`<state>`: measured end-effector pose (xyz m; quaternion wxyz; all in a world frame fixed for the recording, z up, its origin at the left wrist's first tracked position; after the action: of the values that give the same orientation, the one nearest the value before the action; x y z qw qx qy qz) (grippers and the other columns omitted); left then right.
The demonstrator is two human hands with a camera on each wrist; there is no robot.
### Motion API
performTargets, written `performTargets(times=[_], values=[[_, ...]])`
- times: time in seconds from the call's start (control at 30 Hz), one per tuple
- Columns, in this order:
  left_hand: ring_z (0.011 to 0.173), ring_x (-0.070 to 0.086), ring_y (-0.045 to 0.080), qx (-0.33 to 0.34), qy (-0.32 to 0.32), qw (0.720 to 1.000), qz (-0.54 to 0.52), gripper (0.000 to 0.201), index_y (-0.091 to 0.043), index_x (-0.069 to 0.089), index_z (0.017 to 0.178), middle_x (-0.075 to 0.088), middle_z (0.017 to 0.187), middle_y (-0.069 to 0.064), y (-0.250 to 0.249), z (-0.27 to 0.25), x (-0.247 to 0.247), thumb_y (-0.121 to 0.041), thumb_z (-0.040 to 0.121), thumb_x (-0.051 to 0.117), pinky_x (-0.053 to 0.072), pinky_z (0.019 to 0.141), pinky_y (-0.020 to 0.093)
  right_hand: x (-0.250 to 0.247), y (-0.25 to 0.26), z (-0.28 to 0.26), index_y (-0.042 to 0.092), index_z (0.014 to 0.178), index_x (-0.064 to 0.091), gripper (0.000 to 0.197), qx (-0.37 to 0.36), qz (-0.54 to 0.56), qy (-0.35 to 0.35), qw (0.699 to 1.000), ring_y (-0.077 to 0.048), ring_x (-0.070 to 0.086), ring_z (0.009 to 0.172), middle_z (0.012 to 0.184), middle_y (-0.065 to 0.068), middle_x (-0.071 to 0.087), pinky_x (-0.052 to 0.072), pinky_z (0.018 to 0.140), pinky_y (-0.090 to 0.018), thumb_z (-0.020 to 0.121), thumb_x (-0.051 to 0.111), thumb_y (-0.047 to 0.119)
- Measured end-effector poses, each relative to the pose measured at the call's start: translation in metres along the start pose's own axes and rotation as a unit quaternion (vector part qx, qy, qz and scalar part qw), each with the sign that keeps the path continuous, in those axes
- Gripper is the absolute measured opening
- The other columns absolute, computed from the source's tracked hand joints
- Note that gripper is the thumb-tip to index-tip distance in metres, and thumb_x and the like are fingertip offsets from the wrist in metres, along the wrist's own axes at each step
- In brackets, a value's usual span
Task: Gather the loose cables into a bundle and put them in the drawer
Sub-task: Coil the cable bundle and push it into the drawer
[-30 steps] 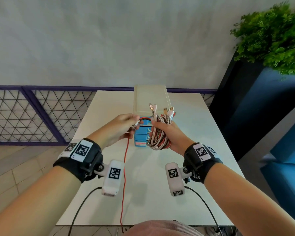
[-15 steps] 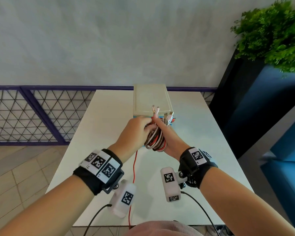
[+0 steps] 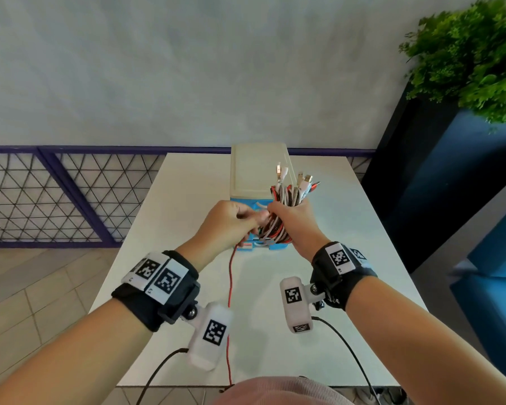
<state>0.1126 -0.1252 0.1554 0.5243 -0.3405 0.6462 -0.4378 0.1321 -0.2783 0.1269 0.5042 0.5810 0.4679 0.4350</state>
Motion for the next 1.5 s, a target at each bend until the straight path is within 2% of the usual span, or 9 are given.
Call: performTargets(times=[0.13,0.3,0.47,0.6,0.83,1.07,1.17,1.27,1.5], values=[[0.043,0.025,0.007,-0.143,0.214,0.935,-0.242,0.028,-0.014,0.058,0.09,0.036,0.056,-0.006,0.008,-0.016,0.012,-0.03,0.101,0.038,0.026,0.04,0.017,-0.016,0.007,0.018,0.011,0.089,0.057,0.009,-0.001,0.064,-0.065,0.996,-0.014,0.068,0.058,0.078,-0.013,0.066,0.052,0.048,-0.024,0.084,0.059,0.003],[0.052,0.031,0.009,-0.201,0.428,0.88,-0.035,0.032,-0.017,0.058,0.09,0.036,0.062,-0.006,0.046,-0.03,0.015,-0.038,0.1,0.035,0.033,0.057,0.021,-0.03,0.026,0.027,0.007,0.088,0.057,0.005,0.07,0.203,0.022,0.976,-0.02,0.072,0.072,0.075,-0.008,0.064,0.058,0.065,-0.035,0.091,0.057,0.011],[0.062,0.048,0.011,-0.054,0.233,0.934,0.266,0.019,-0.018,0.071,0.088,0.061,0.074,-0.002,0.032,0.008,-0.001,-0.029,0.093,0.057,0.04,0.062,0.023,-0.021,0.031,0.005,0.004,0.09,0.059,0.007,0.115,0.066,0.189,0.973,-0.021,0.071,0.067,0.076,-0.013,0.069,0.059,0.062,-0.035,0.091,0.056,0.01],[0.067,0.053,0.004,0.078,0.019,0.968,0.237,0.007,-0.017,0.069,0.079,0.065,0.075,-0.008,0.005,0.022,-0.005,-0.023,0.083,0.07,0.036,0.057,0.008,-0.013,0.023,0.0,0.007,0.089,0.062,0.004,0.086,-0.033,0.206,0.974,-0.027,0.071,0.078,0.084,-0.016,0.07,0.059,0.079,-0.041,0.086,0.063,0.008],[0.064,0.053,0.008,0.158,-0.098,0.971,0.151,0.021,-0.009,0.06,0.076,0.061,0.071,-0.002,-0.001,0.015,0.0,-0.019,0.074,0.078,0.039,0.057,0.017,-0.008,0.018,-0.009,0.003,0.102,0.062,0.02,0.126,0.006,0.257,0.958,-0.033,0.07,0.092,0.097,-0.022,0.069,0.054,0.089,-0.049,0.084,0.066,0.011],[0.051,0.049,0.011,0.021,0.038,0.974,0.223,0.031,-0.012,0.058,0.076,0.056,0.06,-0.002,0.013,0.023,-0.013,-0.039,0.091,0.057,0.034,0.043,0.016,-0.013,0.014,-0.011,0.005,0.089,0.063,0.006,0.105,-0.101,0.237,0.961,-0.022,0.068,0.073,0.081,-0.015,0.066,0.058,0.075,-0.037,0.085,0.063,0.009],[0.042,0.03,0.009,-0.152,0.078,0.985,-0.011,0.038,-0.017,0.051,0.072,0.038,0.05,-0.008,0.031,0.024,-0.031,-0.042,0.098,0.042,0.029,0.042,0.019,-0.025,0.016,-0.007,0.006,0.084,0.057,0.005,0.067,-0.109,0.161,0.979,-0.017,0.062,0.058,0.071,-0.012,0.06,0.056,0.055,-0.026,0.088,0.058,0.003],[0.043,0.035,0.007,-0.248,0.101,0.929,-0.255,0.029,-0.018,0.051,0.079,0.041,0.052,-0.008,0.035,0.02,-0.034,-0.03,0.102,0.037,0.037,0.044,0.017,-0.03,0.013,-0.004,0.011,0.083,0.056,0.009,0.059,-0.086,0.115,0.988,-0.018,0.062,0.062,0.071,-0.008,0.06,0.055,0.061,-0.028,0.089,0.061,0.007],[0.056,0.066,0.006,-0.256,0.167,0.899,-0.313,0.016,-0.011,0.067,0.083,0.07,0.066,-0.003,0.0,0.005,0.005,-0.021,0.091,0.058,0.057,0.054,0.018,0.001,0.008,-0.014,0.014,0.089,0.061,0.026,0.105,0.047,0.173,0.978,-0.017,0.067,0.064,0.077,-0.008,0.065,0.055,0.06,-0.027,0.091,0.061,0.039]])
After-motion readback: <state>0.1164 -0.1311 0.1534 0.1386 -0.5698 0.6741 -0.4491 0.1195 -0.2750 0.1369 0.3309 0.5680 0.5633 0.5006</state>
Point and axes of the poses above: each hand's wrist, its own z-axis towards the middle knuckle, its own x-axis out of the palm, y = z × x, the point moved 3 cm from there along z, towards the middle knuckle
